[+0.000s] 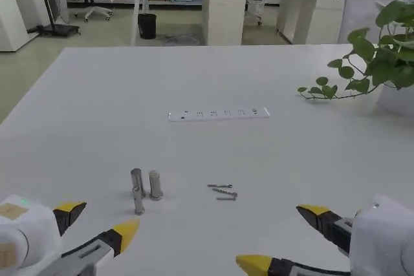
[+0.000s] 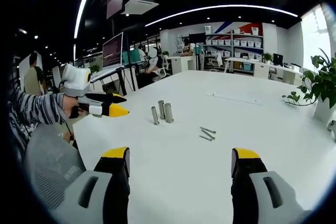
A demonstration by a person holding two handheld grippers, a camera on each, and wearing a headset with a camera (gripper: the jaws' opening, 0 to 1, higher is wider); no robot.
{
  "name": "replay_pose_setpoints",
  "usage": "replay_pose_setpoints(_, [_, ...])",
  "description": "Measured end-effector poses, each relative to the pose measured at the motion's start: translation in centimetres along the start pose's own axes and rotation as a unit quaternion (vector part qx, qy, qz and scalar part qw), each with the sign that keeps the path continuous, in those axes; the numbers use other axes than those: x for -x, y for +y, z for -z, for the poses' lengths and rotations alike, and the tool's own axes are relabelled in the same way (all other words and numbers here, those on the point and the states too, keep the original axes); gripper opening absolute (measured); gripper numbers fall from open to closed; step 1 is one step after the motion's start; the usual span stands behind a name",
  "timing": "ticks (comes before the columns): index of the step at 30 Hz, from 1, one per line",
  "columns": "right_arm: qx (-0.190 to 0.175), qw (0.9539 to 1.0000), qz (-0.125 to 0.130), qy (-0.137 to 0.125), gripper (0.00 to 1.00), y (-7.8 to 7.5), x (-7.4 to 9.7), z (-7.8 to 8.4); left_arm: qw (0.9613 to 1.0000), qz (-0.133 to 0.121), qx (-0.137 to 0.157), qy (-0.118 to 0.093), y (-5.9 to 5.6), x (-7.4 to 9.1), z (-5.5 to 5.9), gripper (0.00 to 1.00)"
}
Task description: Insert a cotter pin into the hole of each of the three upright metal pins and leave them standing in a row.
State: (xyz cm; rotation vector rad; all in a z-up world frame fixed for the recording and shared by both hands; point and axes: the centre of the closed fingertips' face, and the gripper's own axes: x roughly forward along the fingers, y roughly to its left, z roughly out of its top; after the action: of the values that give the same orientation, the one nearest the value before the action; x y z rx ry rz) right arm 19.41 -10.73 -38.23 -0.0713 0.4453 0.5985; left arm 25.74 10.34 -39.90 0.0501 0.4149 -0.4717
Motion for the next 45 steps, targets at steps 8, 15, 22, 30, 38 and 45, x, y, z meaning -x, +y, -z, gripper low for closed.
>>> replay_pose_setpoints(8, [-0.002,1.0000,-0.005,0.002,0.76,-0.3,-1.0,-0.2,0.9998,0.006,-0.015,0.007,0.4,-3.2,0.3,0.39])
replay_pose_setpoints(15, [-0.010,0.9999,-0.011,0.007,0.76,-0.5,-1.9,0.2,0.9998,0.012,-0.009,0.016,1.2,-5.8,1.1,0.35])
replay_pose_setpoints(22, [-0.021,0.9997,-0.008,0.009,0.75,-1.1,-2.7,0.3,0.9993,0.027,-0.016,0.022,1.1,-7.5,1.3,0.27])
replay_pose_setpoints(30, [-0.030,0.9994,-0.008,0.016,0.74,-1.2,-3.1,0.7,0.9979,0.038,-0.037,0.038,1.1,-8.8,2.2,0.19])
replay_pose_setpoints(38, [-0.034,0.9991,-0.010,0.024,0.73,-1.0,-3.3,1.1,0.9972,0.049,-0.040,0.040,0.8,-9.1,2.4,0.05])
replay_pose_setpoints(45, [-0.034,0.9991,-0.011,0.024,0.72,-0.9,-3.3,1.1,0.9956,0.065,-0.054,0.039,0.5,-9.0,2.4,0.05])
